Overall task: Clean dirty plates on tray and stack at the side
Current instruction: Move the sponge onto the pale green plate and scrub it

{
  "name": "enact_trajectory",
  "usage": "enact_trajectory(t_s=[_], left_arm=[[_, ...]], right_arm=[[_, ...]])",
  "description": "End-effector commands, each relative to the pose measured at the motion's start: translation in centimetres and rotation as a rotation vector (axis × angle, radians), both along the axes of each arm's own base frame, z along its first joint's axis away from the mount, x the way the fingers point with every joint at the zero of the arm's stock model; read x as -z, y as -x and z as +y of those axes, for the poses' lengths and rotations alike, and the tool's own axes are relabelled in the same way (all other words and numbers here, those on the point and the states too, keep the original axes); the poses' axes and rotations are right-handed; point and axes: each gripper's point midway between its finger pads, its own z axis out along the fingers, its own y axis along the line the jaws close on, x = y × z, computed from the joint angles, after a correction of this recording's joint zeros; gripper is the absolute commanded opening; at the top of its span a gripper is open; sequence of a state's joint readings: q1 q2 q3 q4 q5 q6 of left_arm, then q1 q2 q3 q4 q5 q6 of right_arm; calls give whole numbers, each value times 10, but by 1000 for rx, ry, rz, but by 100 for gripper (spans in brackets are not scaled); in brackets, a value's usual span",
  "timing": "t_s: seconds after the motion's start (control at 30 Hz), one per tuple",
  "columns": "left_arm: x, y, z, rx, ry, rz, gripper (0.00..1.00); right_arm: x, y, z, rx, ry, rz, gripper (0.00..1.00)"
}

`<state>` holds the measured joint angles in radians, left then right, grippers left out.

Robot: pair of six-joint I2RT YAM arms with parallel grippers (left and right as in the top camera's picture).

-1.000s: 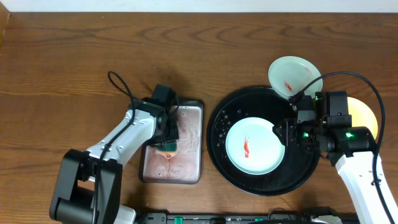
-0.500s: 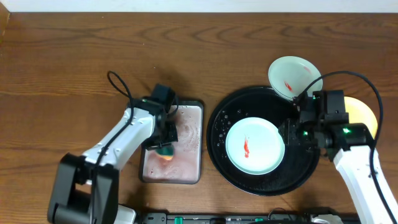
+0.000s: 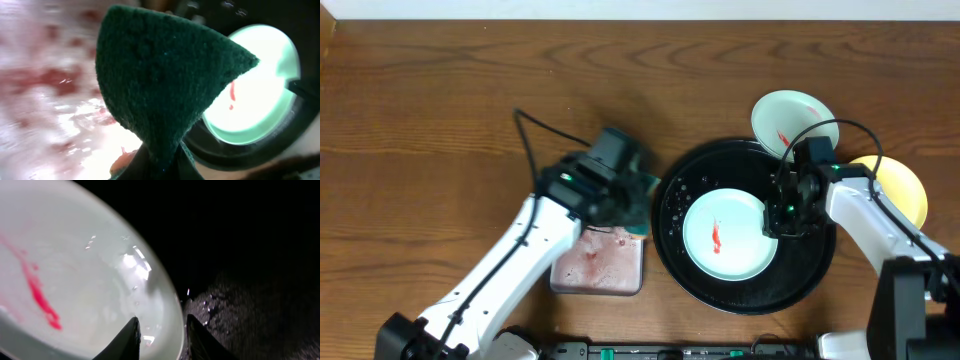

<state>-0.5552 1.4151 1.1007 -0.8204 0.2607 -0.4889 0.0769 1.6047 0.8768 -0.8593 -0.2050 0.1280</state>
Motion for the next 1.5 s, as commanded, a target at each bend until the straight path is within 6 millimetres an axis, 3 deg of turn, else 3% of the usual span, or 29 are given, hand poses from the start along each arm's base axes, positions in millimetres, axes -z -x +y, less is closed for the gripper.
enact_trajectory(t_s=[0.0,0.13,0.33,0.6,0.73,0.93,1.03,1.17,1.27,1.37,1.47], left_arm=[[-2,8,-35,32,55,-1,7],[1,11,-68,64,101,-22,8],[27,10,-105,63,126,2,7],[71,11,-153,43,210,93,8],[107,13,-164,-6,193,155,7],[160,24,-147,-55,80,259,7],[176,25,-113,-118,-64,276,7],[176,12,-60,-195,-289,221,7],[162,-2,-26,-197,-471,140,7],[151,-15,-15,-164,-556,71,7],[151,-19,-20,-153,-537,52,7]], right_arm=[[12,4,-4,-25,14,22,27],[23,4,-3,-24,12,8,1],[26,-5,-2,-23,3,-41,1],[26,-3,-2,17,4,-25,1],[26,-3,-1,16,4,-25,1],[26,-3,-1,16,4,-24,1],[26,-3,-2,16,4,-23,1],[26,-2,-2,16,4,-22,1],[26,-1,-2,16,5,-17,1],[26,0,-2,16,5,-12,1],[26,0,-2,16,6,-10,1]])
